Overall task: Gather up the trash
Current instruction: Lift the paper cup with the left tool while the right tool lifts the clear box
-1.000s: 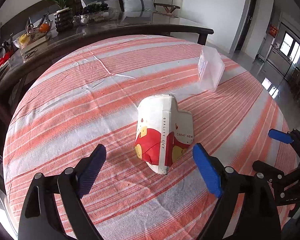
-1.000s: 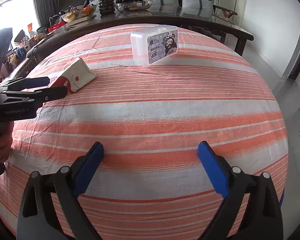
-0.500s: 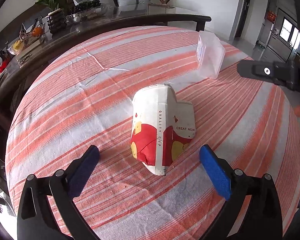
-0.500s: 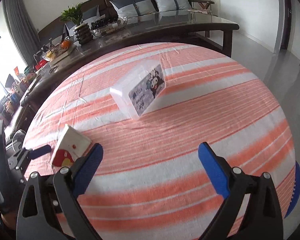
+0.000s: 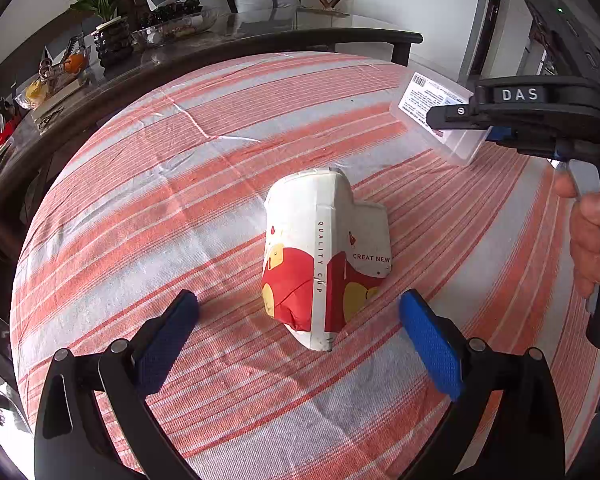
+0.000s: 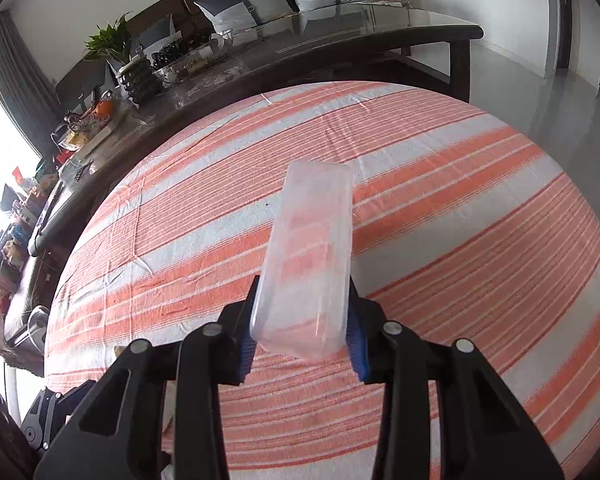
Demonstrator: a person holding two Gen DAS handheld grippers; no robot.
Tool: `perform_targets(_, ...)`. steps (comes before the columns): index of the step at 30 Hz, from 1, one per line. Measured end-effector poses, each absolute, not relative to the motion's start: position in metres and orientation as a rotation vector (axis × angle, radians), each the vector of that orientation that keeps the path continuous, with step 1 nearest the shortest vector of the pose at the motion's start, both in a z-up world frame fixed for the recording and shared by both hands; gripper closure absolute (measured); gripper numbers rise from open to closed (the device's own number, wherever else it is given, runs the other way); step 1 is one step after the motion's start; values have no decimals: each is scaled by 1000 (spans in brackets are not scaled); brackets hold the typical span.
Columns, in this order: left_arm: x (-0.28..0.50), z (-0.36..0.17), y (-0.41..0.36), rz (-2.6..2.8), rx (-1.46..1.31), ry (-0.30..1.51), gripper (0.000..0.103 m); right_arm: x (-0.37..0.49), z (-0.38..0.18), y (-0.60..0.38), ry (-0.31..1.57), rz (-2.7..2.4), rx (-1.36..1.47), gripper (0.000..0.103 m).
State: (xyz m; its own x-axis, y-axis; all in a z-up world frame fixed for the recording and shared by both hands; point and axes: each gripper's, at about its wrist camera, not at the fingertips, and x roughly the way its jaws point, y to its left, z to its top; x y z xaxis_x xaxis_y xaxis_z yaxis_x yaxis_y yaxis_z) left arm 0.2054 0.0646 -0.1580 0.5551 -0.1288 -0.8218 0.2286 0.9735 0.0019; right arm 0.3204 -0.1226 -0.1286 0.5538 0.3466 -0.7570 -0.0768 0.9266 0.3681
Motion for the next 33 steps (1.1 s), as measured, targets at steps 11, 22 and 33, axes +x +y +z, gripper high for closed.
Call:
perform_targets(11, 205, -158, 65, -212, 113, 960, 4, 262, -140, -210, 1050, 359, 594, 63)
perform_targets(22, 198, -139, 98, -404, 53, 938, 5, 253, -98, -197, 1076, 267, 143, 9)
perform_targets(33, 242, -147, 56, -357, 171, 1057, 28, 305, -139, -160, 1228, 190, -46, 25)
